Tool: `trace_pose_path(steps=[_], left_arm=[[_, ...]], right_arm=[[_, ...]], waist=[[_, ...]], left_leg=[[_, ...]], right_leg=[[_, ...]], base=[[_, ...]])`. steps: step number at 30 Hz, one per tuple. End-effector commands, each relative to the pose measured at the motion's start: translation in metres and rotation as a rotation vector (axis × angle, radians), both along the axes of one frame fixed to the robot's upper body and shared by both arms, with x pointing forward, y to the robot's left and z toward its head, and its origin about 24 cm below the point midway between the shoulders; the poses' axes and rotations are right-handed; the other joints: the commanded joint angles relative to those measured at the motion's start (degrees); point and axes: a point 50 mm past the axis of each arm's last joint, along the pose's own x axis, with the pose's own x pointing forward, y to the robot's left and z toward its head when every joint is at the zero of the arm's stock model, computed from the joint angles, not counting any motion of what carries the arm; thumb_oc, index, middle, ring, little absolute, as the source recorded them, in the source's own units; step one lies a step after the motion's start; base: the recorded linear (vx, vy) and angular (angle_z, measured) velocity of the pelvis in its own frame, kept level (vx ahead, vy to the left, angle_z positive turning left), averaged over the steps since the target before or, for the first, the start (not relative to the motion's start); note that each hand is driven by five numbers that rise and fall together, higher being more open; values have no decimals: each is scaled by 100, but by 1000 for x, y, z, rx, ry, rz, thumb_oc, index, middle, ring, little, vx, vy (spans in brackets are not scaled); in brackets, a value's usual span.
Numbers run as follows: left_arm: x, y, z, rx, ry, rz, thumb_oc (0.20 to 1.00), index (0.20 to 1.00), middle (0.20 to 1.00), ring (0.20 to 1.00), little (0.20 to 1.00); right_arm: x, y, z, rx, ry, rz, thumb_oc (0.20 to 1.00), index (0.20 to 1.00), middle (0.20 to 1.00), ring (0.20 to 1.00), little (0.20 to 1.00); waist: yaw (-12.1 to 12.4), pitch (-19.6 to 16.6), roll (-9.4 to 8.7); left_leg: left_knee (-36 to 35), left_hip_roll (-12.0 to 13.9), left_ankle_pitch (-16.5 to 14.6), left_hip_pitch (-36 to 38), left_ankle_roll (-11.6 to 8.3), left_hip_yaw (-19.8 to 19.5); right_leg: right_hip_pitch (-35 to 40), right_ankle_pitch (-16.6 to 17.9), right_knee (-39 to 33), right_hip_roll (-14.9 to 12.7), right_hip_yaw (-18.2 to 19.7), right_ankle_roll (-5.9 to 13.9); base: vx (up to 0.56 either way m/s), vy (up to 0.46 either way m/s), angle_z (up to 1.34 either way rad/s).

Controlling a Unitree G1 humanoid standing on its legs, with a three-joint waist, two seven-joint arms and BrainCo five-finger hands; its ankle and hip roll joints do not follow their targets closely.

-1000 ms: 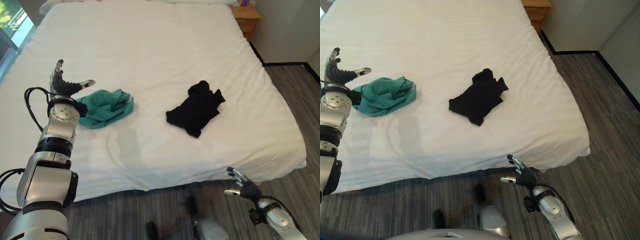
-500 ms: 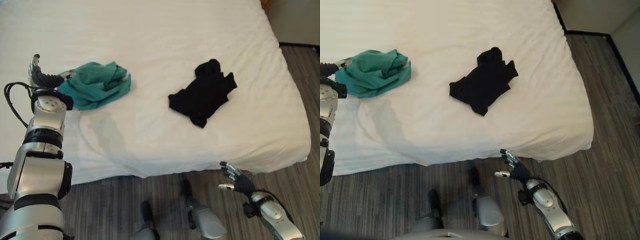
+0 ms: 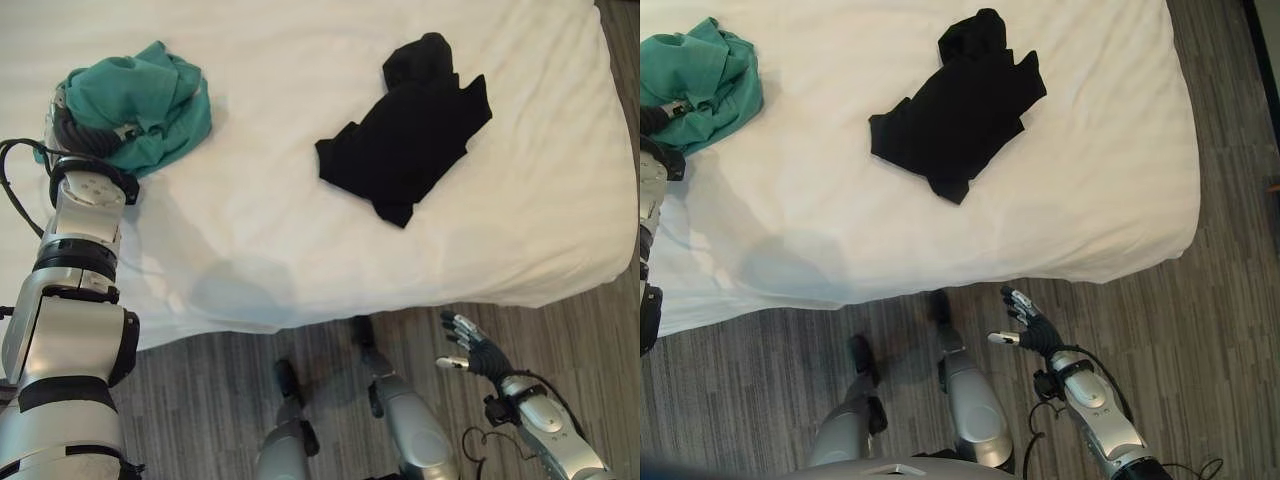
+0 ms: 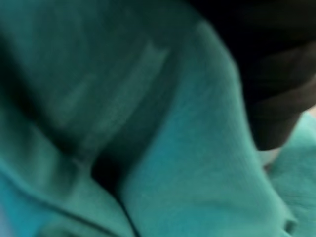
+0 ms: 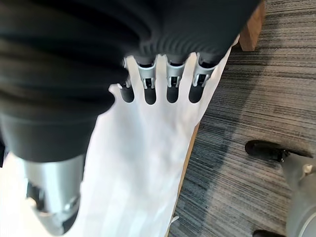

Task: Pick up bed clothes into laundry basket.

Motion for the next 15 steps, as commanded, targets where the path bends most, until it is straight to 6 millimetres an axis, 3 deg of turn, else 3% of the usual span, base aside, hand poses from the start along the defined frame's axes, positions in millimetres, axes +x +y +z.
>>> trace_pose_path(steps=[1,2,3,4,6,7,8,9,12,14,15], left_arm=[[14,-26,2,4,-15,-141,200,200,200,200,200],[20,-43,14,4,-83,-218,200,200,200,200,200],[20,-43,14,4,-83,-218,200,200,200,200,200],[22,-66,34,-7,-218,-320,200,200,200,200,200],[21,-75,40,-18,-268,-364,200,200,200,200,200],[18,-88,51,-14,-346,-428,200,200,200,200,200],[3,-118,57,-134,-549,-634,200,200,200,200,200],[3,-118,56,-135,-548,-632,200,200,200,200,200],[-20,-134,26,-390,-656,-858,200,200,200,200,200],[-42,-134,6,-398,-655,-905,200,200,200,200,200],[-62,-129,-26,-486,-629,-924,200,200,200,200,200]], right_arm=[[3,-5,8,13,-57,-17,1000,1000,1000,1000,1000],[3,-6,7,2,-56,-10,1000,1000,1000,1000,1000],[4,-6,7,2,-57,-9,1000,1000,1000,1000,1000],[6,-7,9,-5,-63,-11,1000,1000,1000,1000,1000],[7,-7,9,-4,-64,-12,1000,1000,1000,1000,1000],[8,-8,9,-9,-65,-16,1000,1000,1000,1000,1000],[11,-10,11,-12,-83,-43,1000,1000,1000,1000,1000],[11,-10,11,-14,-82,-41,1000,1000,1000,1000,1000],[19,-17,15,-57,-113,-91,1000,1000,1000,1000,1000],[25,-30,25,-124,-163,-142,1000,1000,1000,1000,1000],[33,-52,44,-194,-243,-218,1000,1000,1000,1000,1000]], waist=[[0,-308,-11],[16,-328,29],[12,-334,20],[57,-347,61],[83,-355,76],[109,-360,85],[233,-335,134],[217,-350,135],[355,-322,172],[440,-309,179],[549,-291,161]], left_leg=[[40,-56,162,83,7,-79],[40,-55,109,174,10,-90],[40,-62,135,154,9,-89],[40,-62,98,225,9,-118],[40,-65,92,242,14,-139],[40,-76,118,236,16,-160],[40,-92,107,260,24,-242],[40,-98,132,240,23,-243],[40,-150,156,214,46,-367],[40,-172,158,235,62,-422],[40,-186,147,266,84,-467]], right_leg=[[148,0,68,-194,113,550],[227,-48,68,-195,99,544],[206,-28,68,-202,102,541],[284,-66,68,-208,75,540],[315,-71,68,-217,64,537],[313,-62,68,-226,48,530],[385,-98,68,-248,-33,523],[366,-79,68,-254,-32,521],[424,-87,68,-290,-129,493],[482,-94,68,-306,-157,479],[549,-114,68,-321,-194,465]], base=[[30,17,-1],[0,0,0],[0,0,0],[0,0,0],[-15,-6,0],[0,0,0],[-47,-27,0],[-32,-27,0],[-43,-13,3],[-49,4,7],[-29,13,9]])
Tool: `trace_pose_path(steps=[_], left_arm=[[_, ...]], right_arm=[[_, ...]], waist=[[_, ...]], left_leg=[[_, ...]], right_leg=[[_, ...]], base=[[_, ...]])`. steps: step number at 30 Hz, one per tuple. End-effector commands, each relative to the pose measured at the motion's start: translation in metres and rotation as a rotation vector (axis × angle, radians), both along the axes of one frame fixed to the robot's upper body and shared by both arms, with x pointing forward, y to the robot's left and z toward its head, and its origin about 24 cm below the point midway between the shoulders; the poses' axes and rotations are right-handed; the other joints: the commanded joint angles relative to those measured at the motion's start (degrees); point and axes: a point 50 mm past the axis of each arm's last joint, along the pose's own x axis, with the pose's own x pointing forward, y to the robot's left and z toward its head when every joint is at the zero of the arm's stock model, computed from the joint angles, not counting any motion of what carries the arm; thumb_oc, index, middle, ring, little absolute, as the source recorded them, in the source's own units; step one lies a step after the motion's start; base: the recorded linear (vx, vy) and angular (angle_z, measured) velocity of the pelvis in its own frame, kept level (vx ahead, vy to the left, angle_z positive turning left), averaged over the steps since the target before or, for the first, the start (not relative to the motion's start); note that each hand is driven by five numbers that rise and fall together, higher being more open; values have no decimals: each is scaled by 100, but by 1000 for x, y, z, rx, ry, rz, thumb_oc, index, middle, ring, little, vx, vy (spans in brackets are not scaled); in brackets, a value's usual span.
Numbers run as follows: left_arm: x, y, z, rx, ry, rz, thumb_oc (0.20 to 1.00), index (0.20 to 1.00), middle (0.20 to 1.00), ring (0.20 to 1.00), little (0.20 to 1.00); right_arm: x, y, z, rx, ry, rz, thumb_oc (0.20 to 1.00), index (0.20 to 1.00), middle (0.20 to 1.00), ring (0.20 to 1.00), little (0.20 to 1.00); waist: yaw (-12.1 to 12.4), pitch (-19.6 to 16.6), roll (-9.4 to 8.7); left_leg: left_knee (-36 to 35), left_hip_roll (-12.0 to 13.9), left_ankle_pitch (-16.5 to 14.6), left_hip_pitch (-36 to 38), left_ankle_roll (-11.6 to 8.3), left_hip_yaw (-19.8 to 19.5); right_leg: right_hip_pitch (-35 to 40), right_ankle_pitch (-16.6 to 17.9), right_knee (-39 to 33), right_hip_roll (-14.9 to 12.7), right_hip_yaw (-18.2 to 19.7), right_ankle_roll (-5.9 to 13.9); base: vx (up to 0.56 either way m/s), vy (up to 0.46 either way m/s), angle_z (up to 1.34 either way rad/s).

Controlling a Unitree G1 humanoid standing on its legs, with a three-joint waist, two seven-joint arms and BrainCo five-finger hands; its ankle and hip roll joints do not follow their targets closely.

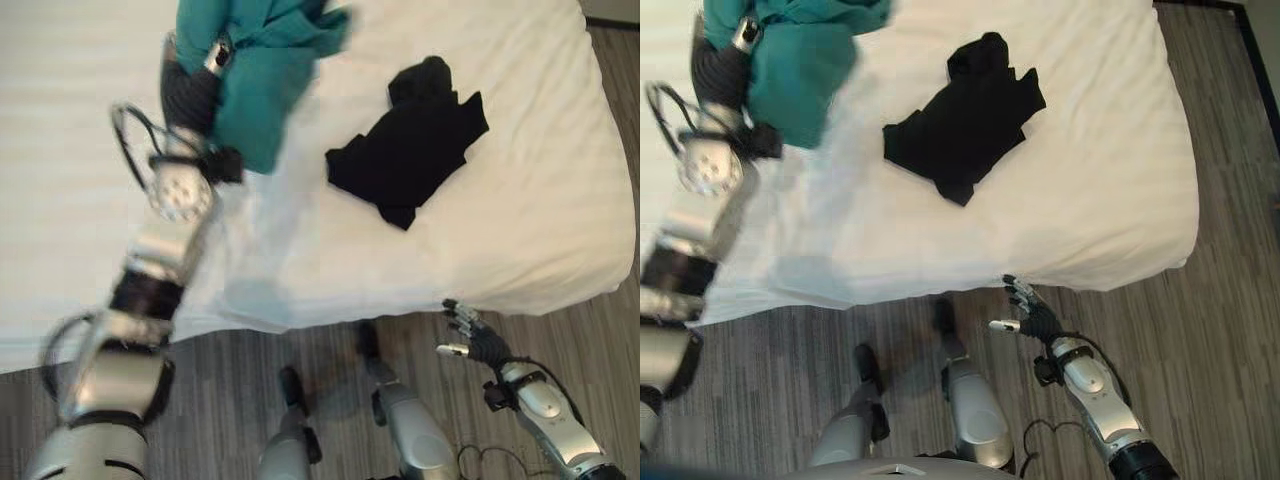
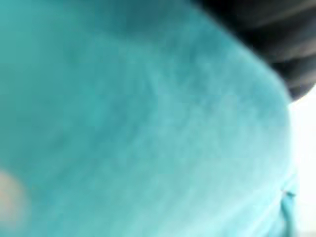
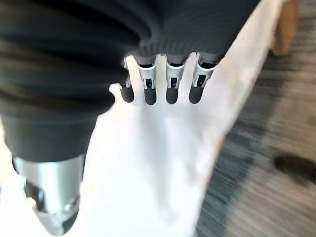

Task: Pick up bed clothes into laundry basket.

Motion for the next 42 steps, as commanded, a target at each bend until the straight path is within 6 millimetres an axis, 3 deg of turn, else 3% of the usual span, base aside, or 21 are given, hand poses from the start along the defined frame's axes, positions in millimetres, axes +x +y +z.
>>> trace_pose_path(steps=[1,2,3,4,5,7,8,9,13,16,17,18,19,21,22,29,36,42], left_arm=[[-18,33,-16,-127,-19,18,200,200,200,200,200],[-27,36,-31,-147,16,5,200,200,200,200,200],[-42,47,-60,-161,110,28,200,200,200,200,200],[-43,47,-60,-162,110,29,200,200,200,200,200],[-51,52,-69,-172,138,35,200,200,200,200,200],[-69,64,-93,-202,223,78,200,200,200,200,200],[-83,71,-115,-205,317,77,200,200,200,200,200],[-84,72,-115,-206,316,79,200,200,200,200,200],[-112,80,-147,-209,474,58,200,200,200,200,200],[-113,81,-147,-203,489,51,200,200,200,200,200],[-113,82,-147,-202,497,51,200,200,200,200,200],[-114,83,-148,-210,495,56,200,200,200,200,200],[-113,82,-141,-190,475,42,200,200,200,200,200],[-113,82,-141,-193,471,42,200,200,200,200,200],[-113,83,-137,-177,461,45,200,200,200,200,200],[-111,86,-140,-176,469,72,200,200,200,200,200],[-108,85,-142,-172,477,86,200,200,200,200,200],[-99,77,-143,-150,474,75,200,200,200,200,200]], right_arm=[[6,-36,24,-115,-135,-142,1000,1000,1000,1000,1000],[11,-49,33,-162,-166,-185,1000,1000,1000,1000,1000],[21,-77,60,-284,-244,-257,1000,1000,1000,1000,1000],[21,-77,60,-284,-244,-256,1000,1000,1000,1000,1000],[25,-83,75,-331,-290,-258,1000,1000,1000,1000,1000],[34,-95,110,-459,-390,-247,1000,1000,1000,1000,1000],[47,-97,146,-599,-486,-208,1000,1000,1000,1000,1000],[48,-96,146,-599,-487,-206,1000,1000,1000,1000,1000],[85,-91,219,-950,-628,-173,1000,1000,1000,1000,1000],[98,-83,236,-1038,-646,-168,1000,1000,1000,1000,1000],[110,-71,249,-1181,-662,-138,1000,1000,1000,1000,1000],[113,-67,251,-1186,-669,-131,1000,1000,1000,1000,1000],[120,-60,262,-1380,-663,-99,1000,1000,1000,1000,1000],[123,-60,266,-1432,-657,-101,1000,1000,1000,1000,1000],[127,-60,267,-1562,-620,-83,1000,1000,1000,1000,1000],[132,-76,265,-1761,-497,-74,1000,1000,1000,1000,1000],[119,-99,290,-1848,-482,-180,1000,1000,1000,1000,1000],[116,-106,293,-1785,-475,-226,1000,1000,1000,1000,1000]], waist=[[228,-203,97],[280,-197,88],[437,-190,72],[424,-199,69],[489,-204,56],[644,-203,46],[821,-216,42],[805,-222,35],[1233,-260,3],[1386,-248,-15],[1489,-248,-21],[1433,-243,2],[1552,-233,-5],[1543,-231,23],[1642,-227,11],[1672,-215,56],[1554,-247,63],[1465,-248,42]], left_leg=[[41,-143,102,17,44,-315],[41,-145,93,42,57,-339],[41,-146,66,74,79,-398],[41,-153,91,52,79,-399],[41,-156,94,44,88,-426],[41,-150,83,47,92,-483],[41,-163,105,13,92,-561],[41,-170,132,-11,93,-562],[41,-192,200,-51,91,-730],[41,-201,226,-56,86,-795],[41,-205,255,-90,82,-851],[41,-204,254,-88,81,-854],[41,-214,271,-128,70,-923],[41,-220,287,-155,64,-958],[41,-223,309,-192,53,-1016],[41,-226,346,-273,31,-1100],[41,-220,335,-292,26,-1085],[41,-219,328,-303,22,-1012]], right_leg=[[242,-156,68,-214,-106,483],[271,-167,68,-216,-127,473],[340,-204,68,-215,-160,457],[320,-184,68,-222,-159,456],[331,-186,68,-223,-176,450],[372,-224,68,-219,-231,441],[396,-246,68,-225,-296,433],[373,-225,68,-232,-295,432],[443,-255,68,-245,-438,400],[480,-276,68,-238,-490,382],[490,-290,68,-237,-522,368],[492,-291,68,-236,-525,368],[506,-315,68,-232,-578,358],[505,-325,68,-231,-610,354],[506,-343,68,-236,-666,346],[486,-373,68,-235,-753,352],[453,-390,68,-242,-726,358],[414,-388,68,-227,-653,352]], base=[[-23,5,7],[-9,-2,17],[-21,-4,23],[-21,-20,23],[-12,-16,20],[-7,-22,21],[-25,-25,19],[-18,-24,22],[6,-28,26],[-4,-33,21],[-21,-20,23],[-15,-32,11],[-6,-24,16],[-4,-18,26],[1,-13,25],[4,-8,8],[0,0,0],[6,7,-4]])
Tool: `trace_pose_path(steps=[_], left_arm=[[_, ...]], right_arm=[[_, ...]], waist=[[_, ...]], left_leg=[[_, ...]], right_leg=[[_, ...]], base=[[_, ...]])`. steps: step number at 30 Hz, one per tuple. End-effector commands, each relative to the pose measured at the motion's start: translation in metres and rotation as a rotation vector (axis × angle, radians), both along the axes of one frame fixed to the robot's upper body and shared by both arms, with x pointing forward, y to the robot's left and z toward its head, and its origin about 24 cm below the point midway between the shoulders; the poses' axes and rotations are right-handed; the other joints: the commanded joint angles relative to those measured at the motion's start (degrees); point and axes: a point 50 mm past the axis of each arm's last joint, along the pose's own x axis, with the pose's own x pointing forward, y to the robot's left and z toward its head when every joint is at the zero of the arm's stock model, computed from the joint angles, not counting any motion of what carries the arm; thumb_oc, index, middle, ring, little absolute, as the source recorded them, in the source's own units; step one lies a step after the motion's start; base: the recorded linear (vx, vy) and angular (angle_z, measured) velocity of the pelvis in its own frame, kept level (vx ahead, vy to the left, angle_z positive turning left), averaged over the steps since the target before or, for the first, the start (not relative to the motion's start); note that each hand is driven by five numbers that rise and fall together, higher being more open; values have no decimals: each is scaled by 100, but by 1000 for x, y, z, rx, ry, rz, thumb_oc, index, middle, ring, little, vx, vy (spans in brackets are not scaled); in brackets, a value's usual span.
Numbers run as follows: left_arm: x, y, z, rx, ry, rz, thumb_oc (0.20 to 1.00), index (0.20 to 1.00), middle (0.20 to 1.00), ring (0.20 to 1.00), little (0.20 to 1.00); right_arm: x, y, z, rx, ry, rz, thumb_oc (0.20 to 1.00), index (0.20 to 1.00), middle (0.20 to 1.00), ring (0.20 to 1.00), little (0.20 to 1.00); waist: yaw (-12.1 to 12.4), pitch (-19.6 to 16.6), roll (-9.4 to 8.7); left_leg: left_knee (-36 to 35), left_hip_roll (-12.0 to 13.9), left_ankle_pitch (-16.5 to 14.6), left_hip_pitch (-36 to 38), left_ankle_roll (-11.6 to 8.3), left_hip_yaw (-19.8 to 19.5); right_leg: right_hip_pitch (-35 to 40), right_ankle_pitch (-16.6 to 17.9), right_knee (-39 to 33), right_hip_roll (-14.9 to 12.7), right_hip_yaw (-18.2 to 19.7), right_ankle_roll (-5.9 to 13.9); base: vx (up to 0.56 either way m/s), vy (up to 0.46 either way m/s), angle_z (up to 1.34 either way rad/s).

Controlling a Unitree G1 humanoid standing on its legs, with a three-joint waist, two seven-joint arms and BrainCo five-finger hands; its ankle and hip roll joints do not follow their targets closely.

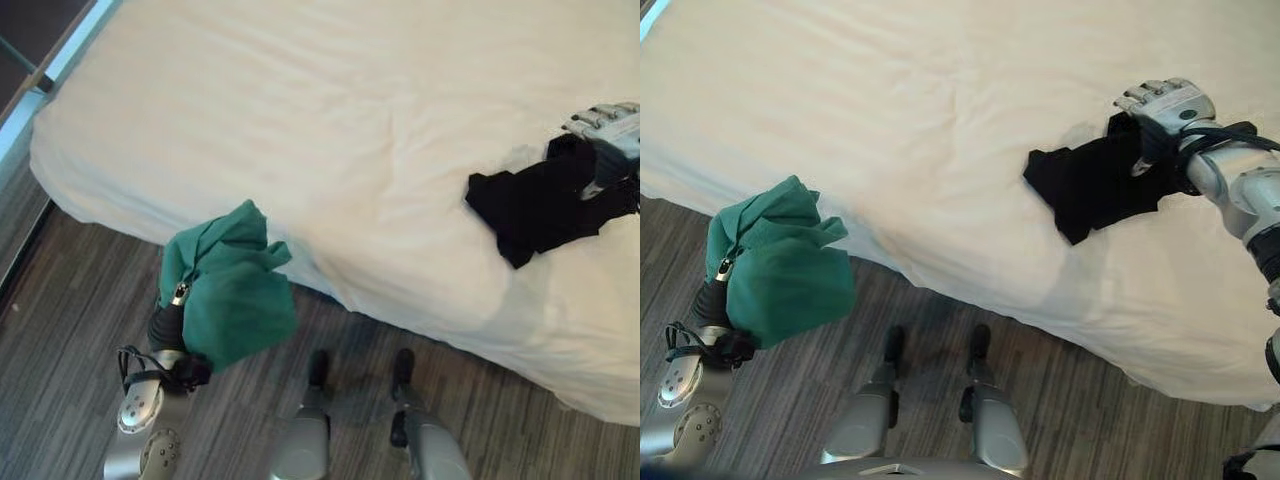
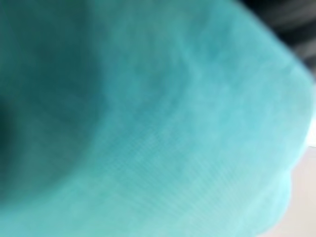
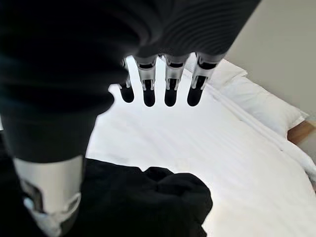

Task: Pick up bed clothes into laundry basket.

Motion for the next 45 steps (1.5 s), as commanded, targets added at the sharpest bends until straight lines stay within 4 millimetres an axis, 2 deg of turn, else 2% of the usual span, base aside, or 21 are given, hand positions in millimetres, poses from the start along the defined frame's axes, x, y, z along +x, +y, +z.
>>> trace_pose_path(steps=[1,6,12,13,14,15,17,18,20,21,26,27,29,32,33,34,37,38,39,43,45], left_arm=[[9,0,32,88,-137,-28,200,200,200,200,200],[19,-10,32,68,-153,-38,200,200,200,200,200],[21,-9,35,84,-165,-24,200,200,200,200,200],[21,-8,36,85,-170,-16,200,200,200,200,200],[22,-6,40,91,-184,-6,200,200,200,200,200],[22,-6,39,90,-184,-6,200,200,200,200,200],[19,-2,39,83,-190,29,200,200,200,200,200],[18,-1,40,80,-194,42,200,200,200,200,200],[18,-1,40,81,-193,41,200,200,200,200,200],[23,-4,38,67,-198,52,200,200,200,200,200],[31,-23,33,26,-194,-3,200,200,200,200,200],[32,-27,33,21,-195,-19,200,200,200,200,200],[32,-29,32,24,-190,-31,200,200,200,200,200],[31,-32,33,26,-191,-46,200,200,200,200,200],[29,-28,29,21,-180,-20,200,200,200,200,200],[29,-29,30,24,-179,-27,200,200,200,200,200],[25,-17,29,33,-175,38,200,200,200,200,200],[26,-19,30,35,-175,29,200,200,200,200,200],[23,-13,29,43,-171,46,200,200,200,200,200],[16,-3,22,81,-121,58,200,200,200,200,200],[15,-3,21,85,-115,57,200,200,200,200,200]], right_arm=[[-3,-6,35,21,-124,-40,1000,1000,1000,1000,1000],[3,-7,18,59,-69,-58,1000,1000,1000,1000,1000],[10,-7,8,95,-26,-77,1000,1000,1000,1000,1000],[12,-7,1,104,-1,-78,1000,1000,1000,1000,1000],[14,-3,-19,73,103,-75,1000,1000,1000,1000,1000],[14,-3,-19,72,103,-74,1000,1000,1000,1000,1000],[14,7,-63,23,333,-56,1000,1000,1000,1000,1000],[13,12,-72,27,364,-36,1000,1000,1000,1000,1000],[13,12,-72,27,364,-37,1000,1000,1000,1000,1000],[12,25,-93,88,414,16,1000,1000,1000,1000,1000],[3,40,-118,138,488,91,1000,1000,1000,1000,1000],[-2,41,-124,139,516,103,200,200,200,200,200],[-7,43,-126,142,538,126,200,200,200,200,200],[-24,20,-127,241,506,71,200,200,200,200,200],[-37,0,-127,394,418,22,200,200,200,200,200],[-39,-2,-128,400,418,17,200,200,200,200,200],[-66,-23,-127,690,245,-8,200,200,200,200,200],[-69,-25,-128,694,242,-16,200,200,200,200,200],[-85,-33,-135,753,214,-36,200,200,200,200,200],[-111,-41,-136,759,228,-61,200,200,200,200,200],[-114,-43,-134,794,199,-55,200,200,200,200,200]], waist=[[-9,-109,-145],[-26,-87,-80],[12,-22,44],[20,-2,76],[49,50,129],[44,42,133],[115,169,272],[114,179,287],[118,171,284],[85,248,323],[12,275,285],[-18,270,272],[-51,255,257],[-145,170,204],[-280,80,151],[-243,84,140],[-416,-49,67],[-368,-56,62],[-441,-204,33],[-613,-616,-58],[-642,-706,-70]], left_leg=[[35,-117,24,47,13,-35],[35,-138,37,-15,-5,-14],[35,-172,103,-152,-38,-36],[35,-182,120,-200,-48,-38],[35,-200,158,-295,-74,-35],[35,-200,158,-302,-74,-35],[35,-207,246,-515,-143,-75],[35,-192,272,-584,-161,-74],[35,-192,272,-591,-161,-74],[35,-159,310,-689,-200,-49],[35,-121,287,-585,-207,-45],[35,-117,278,-545,-204,-46],[35,-112,258,-502,-198,-43],[35,-112,199,-341,-175,-53],[35,-103,147,-198,-143,-24],[35,-104,145,-188,-142,-27],[35,-91,37,33,-89,4],[35,-100,62,10,-86,3],[35,-103,0,148,-50,16],[35,-68,-150,531,16,92],[35,-61,-188,631,38,121]], right_leg=[[262,-293,72,-88,157,301],[187,-289,72,-93,167,297],[73,-261,72,-115,152,300],[18,-250,72,-116,159,302],[-64,-243,72,-116,159,301],[-71,-243,72,-116,158,301],[-255,-234,72,-109,105,310],[-321,-219,72,-96,105,310],[-328,-219,72,-96,105,310],[-419,-207,72,-54,111,312],[-329,-251,72,-2,100,295],[-291,-258,72,-2,93,295],[-249,-270,72,-7,87,292],[-86,-296,72,-34,56,294],[42,-307,72,-44,70,301],[54,-312,72,-45,67,302],[268,-359,72,-53,73,310],[246,-340,72,-61,74,311],[375,-366,72,-73,78,312],[689,-430,72,-66,142,329],[761,-432,72,-55,189,335]], base=[[9,-9,-7],[5,-13,-4],[-1,-19,1],[-21,-55,6],[-16,-41,6],[-22,-68,2],[-38,-89,6],[-30,-63,10],[-17,-34,3],[-23,-46,-2],[-14,-30,-2],[-9,-10,-4],[0,0,0],[9,11,3],[18,29,11],[37,28,16],[15,17,0],[61,27,-4],[53,38,-2],[78,42,-10],[63,31,-23]])
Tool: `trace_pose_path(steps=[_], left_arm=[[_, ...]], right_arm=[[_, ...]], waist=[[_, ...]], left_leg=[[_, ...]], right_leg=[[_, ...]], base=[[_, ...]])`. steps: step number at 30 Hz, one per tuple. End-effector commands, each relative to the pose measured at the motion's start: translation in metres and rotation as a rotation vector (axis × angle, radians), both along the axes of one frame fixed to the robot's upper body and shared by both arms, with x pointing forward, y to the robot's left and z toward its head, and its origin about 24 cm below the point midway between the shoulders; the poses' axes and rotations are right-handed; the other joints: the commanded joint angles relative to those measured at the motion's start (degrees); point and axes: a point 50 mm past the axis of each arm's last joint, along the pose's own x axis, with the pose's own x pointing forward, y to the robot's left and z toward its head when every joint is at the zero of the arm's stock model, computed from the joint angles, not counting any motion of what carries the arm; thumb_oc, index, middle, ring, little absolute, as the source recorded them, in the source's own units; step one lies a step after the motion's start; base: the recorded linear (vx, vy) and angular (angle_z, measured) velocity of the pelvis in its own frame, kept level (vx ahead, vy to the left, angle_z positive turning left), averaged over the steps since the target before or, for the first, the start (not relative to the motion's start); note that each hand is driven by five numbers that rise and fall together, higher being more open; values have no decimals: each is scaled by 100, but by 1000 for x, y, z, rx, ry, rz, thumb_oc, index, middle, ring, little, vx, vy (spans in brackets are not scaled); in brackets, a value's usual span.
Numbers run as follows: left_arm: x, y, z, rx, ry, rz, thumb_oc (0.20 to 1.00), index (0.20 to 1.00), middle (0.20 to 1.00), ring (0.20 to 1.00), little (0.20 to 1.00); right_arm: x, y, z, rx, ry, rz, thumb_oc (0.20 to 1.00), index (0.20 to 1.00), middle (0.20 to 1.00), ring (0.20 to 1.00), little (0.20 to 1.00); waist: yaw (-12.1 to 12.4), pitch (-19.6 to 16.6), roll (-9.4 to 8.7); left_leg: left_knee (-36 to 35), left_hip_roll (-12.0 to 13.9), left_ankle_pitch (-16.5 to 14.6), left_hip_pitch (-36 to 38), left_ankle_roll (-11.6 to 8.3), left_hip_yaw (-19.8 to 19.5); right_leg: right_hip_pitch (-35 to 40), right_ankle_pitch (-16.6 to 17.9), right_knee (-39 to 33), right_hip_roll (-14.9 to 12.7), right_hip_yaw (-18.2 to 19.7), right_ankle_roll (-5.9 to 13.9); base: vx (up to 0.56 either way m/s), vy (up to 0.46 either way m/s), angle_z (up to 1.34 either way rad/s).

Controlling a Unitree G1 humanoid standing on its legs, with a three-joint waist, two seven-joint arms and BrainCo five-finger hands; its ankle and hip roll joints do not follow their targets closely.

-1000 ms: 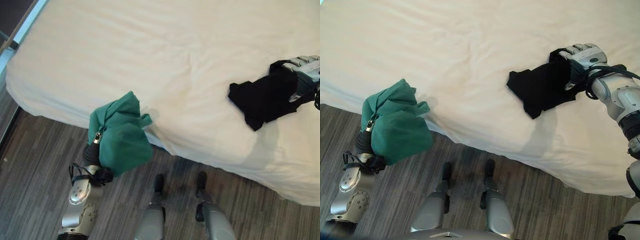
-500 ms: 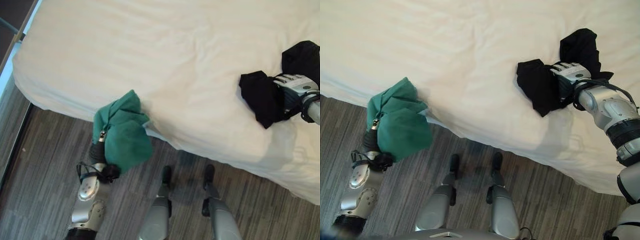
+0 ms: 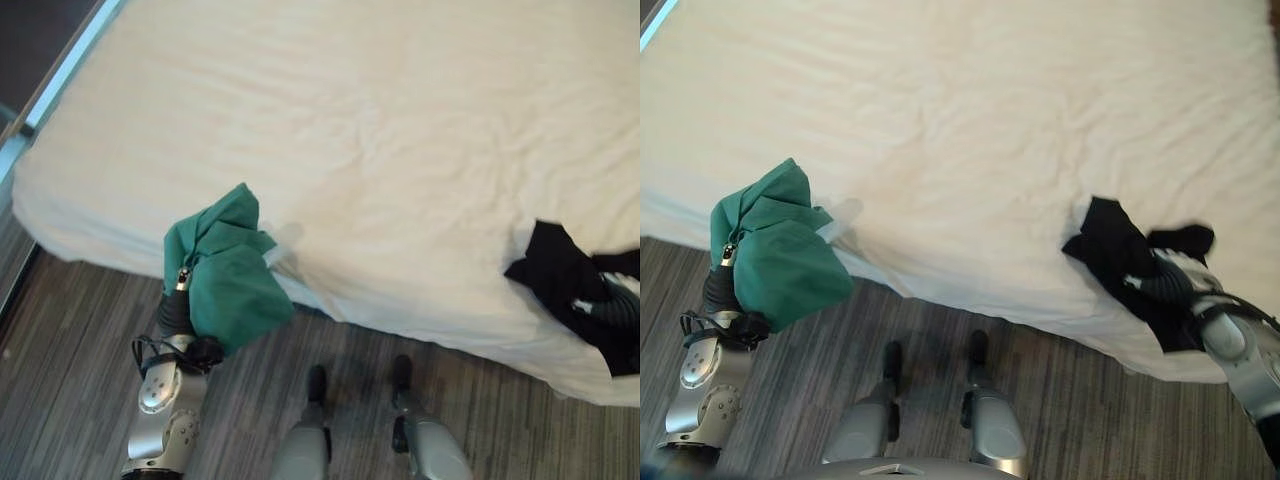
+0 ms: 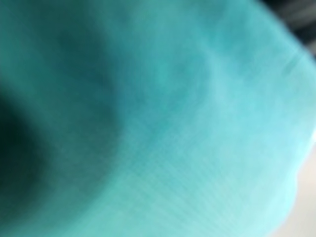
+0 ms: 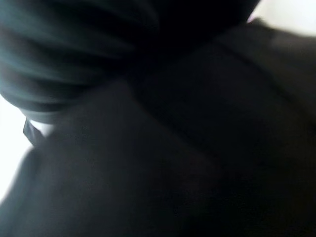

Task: Pick up bed clothes into laundry basket.

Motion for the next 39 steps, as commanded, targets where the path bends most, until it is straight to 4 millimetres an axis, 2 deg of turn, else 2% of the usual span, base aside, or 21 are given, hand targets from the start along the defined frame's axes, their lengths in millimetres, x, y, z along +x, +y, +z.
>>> trace_pose_path(steps=[1,4,6,8,11,13,15,16,17,18,19,20,22,27,30,31,32,33,34,37,39], left_arm=[[2,-1,17,98,-71,-47,200,200,200,200,200],[-3,1,13,92,-55,-20,200,200,200,200,200],[-4,1,12,85,-57,-12,200,200,200,200,200],[-2,-2,13,51,-77,15,200,200,200,200,200],[-6,-15,-3,-21,-35,9,200,200,200,200,200],[-8,-18,-7,-29,-21,6,200,200,200,200,200],[-3,-30,-19,-56,22,8,200,200,200,200,200],[-3,-30,-19,-56,23,9,200,200,200,200,200],[-1,-36,-18,-58,14,-6,200,200,200,200,200],[3,-41,-16,-65,-3,-26,200,200,200,200,200],[3,-41,-16,-66,-3,-26,200,200,200,200,200],[7,-46,-11,-41,-28,-74,200,200,200,200,200],[7,-46,-8,-10,-39,-91,200,200,200,200,200],[0,-37,-15,-16,-9,-36,200,200,200,200,200],[-14,-22,-27,-49,42,34,200,200,200,200,200],[-14,-22,-27,-49,42,34,200,200,200,200,200],[-14,-15,-27,-18,52,58,200,200,200,200,200],[-14,-15,-27,-18,52,58,200,200,200,200,200],[-12,-11,-25,42,64,52,200,200,200,200,200],[-5,-13,-18,109,52,27,200,200,200,200,200],[5,-14,-4,169,4,0,200,200,200,200,200]], right_arm=[[17,0,34,73,-178,13,200,200,200,200,200],[11,9,38,428,-424,-39,200,200,200,200,200],[8,14,37,551,-507,-48,200,200,200,200,200],[10,38,21,1045,-674,-43,200,200,200,200,200],[0,76,-16,1577,-720,-69,200,200,200,200,200],[0,87,-27,1694,-721,-89,200,200,200,200,200],[7,131,-48,1909,-636,-118,200,200,200,200,200],[7,132,-48,1909,-635,-119,200,200,200,200,200],[10,151,-52,1985,-555,-89,200,200,200,200,200],[10,169,-53,1963,-411,-2,200,200,200,200,200],[10,169,-53,1963,-410,-1,200,200,200,200,200],[9,170,-42,1780,-341,118,200,200,200,200,200],[11,157,-33,1696,-395,129,200,200,200,200,200],[13,127,-24,1701,-592,17,200,200,200,200,200],[-2,98,-22,1602,-696,-72,200,200,200,200,200],[-2,98,-22,1602,-696,-72,200,200,200,200,200],[-12,88,-23,1546,-729,-114,200,200,200,200,200],[-12,88,-23,1546,-729,-114,200,200,200,200,200],[-23,79,-27,1507,-756,-168,200,200,200,200,200],[-26,78,-29,1510,-777,-195,200,200,200,200,200],[-29,75,-32,1508,-789,-227,200,200,200,200,200]], waist=[[14,-652,-111],[-104,-931,-80],[-120,-1000,-75],[-184,-1111,-27],[-294,-1313,103],[-313,-1347,142],[-370,-1449,259],[-374,-1448,257],[-382,-1455,278],[-402,-1469,305],[-405,-1469,307],[-411,-1479,319],[-418,-1501,338],[-456,-1478,400],[-555,-1453,422],[-550,-1458,423],[-721,-1348,381],[-695,-1365,380],[-940,-1271,385],[-1056,-1231,415],[-1127,-1139,474]], left_leg=[[28,-119,-70,133,74,31],[28,-91,-196,409,146,164],[28,-99,-192,433,161,196],[28,-104,-215,512,182,221],[28,-115,-299,716,225,293],[28,-127,-325,778,238,295],[28,-157,-335,891,251,343],[28,-156,-336,895,251,344],[28,-165,-324,908,253,366],[28,-179,-302,924,253,391],[28,-179,-303,926,253,390],[28,-204,-293,938,264,369],[28,-237,-297,956,286,349],[28,-323,-327,1013,353,363],[28,-398,-329,963,375,471],[28,-398,-330,959,375,475],[28,-427,-338,871,366,630],[28,-426,-338,853,368,657],[28,-366,-336,736,354,982],[28,-260,-272,642,333,1257],[28,-62,-211,694,306,1602]], right_leg=[[281,-259,71,-72,155,287],[468,-314,71,-41,316,291],[466,-299,71,-40,362,284],[515,-306,71,-40,433,271],[681,-355,71,-60,486,250],[737,-369,71,-67,493,251],[832,-351,71,-97,519,254],[836,-352,71,-97,520,254],[847,-330,71,-110,538,252],[847,-297,89,-135,559,257],[849,-298,89,-135,558,257],[861,-279,125,-166,580,268],[874,-272,172,-202,568,289],[872,-224,260,-291,597,345],[788,-37,213,-375,636,443],[783,-34,211,-374,640,444],[542,313,218,-406,725,558],[512,329,213,-403,753,561],[232,512,165,-328,864,667],[7,527,197,-280,855,673],[81,207,448,-347,467,560]], base=[[58,35,-26],[58,48,-35],[27,16,-18],[29,25,-19],[50,45,-12],[37,49,-8],[11,70,-2],[-21,52,1],[-30,53,-2],[-30,53,-1],[-30,60,-3],[-7,34,-1],[8,36,3],[6,69,1],[-8,64,-5],[-104,78,-6],[-90,31,-11],[-195,68,-15],[-117,36,-30],[-98,5,-92],[-112,-5,-136]])
